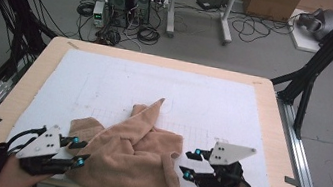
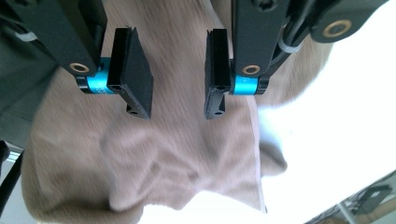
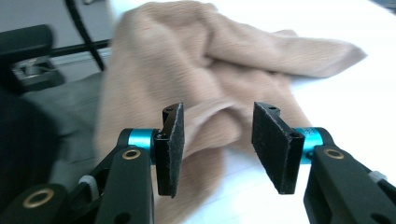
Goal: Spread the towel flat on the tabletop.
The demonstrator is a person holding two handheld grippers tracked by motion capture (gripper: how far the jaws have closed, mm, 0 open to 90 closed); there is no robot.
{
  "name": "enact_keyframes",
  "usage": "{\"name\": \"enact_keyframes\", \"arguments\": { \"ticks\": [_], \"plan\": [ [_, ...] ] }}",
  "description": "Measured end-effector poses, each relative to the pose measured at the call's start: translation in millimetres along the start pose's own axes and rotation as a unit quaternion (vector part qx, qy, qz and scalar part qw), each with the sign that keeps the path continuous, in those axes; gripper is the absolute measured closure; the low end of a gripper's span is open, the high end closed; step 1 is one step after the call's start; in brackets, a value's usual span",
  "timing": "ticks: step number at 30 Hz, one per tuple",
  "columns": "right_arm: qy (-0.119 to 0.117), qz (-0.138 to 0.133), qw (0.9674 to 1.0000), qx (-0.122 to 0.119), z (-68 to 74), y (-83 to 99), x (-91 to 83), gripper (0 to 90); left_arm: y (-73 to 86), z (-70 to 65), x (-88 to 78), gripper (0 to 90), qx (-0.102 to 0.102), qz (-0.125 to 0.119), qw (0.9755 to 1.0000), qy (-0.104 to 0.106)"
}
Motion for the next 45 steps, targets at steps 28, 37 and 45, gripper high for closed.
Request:
{"name": "enact_keyframes", "arguments": {
  "ticks": [28,37,45],
  "plan": [
    [0.021,0.123,0.9918,0.025,-35.2,38.8,120.6,61.5,-5.5,86.6,112.3,75.4,-0.067,0.138,0.9824,0.106],
    [-0.004,0.121,0.9925,0.018,-34.2,37.8,118.4,84.4,-7.5,82.2,104.4,84.5,-0.050,0.140,0.9848,0.089],
    [-0.005,0.073,0.9970,0.026,-40.7,24.5,84.6,84.9,-2.6,68.5,55.2,84.9,-0.061,0.061,0.9954,0.042]
  ]
}}
Point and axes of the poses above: each handheld gripper's, and its own axes: x roughly forward along the jaws, y roughly out of its underside, z roughly to its left, the point moved 2 cm from there along x, roughly forward along the jaws, and after that the axes turned 14 degrees about y, right-handed, at the moved point
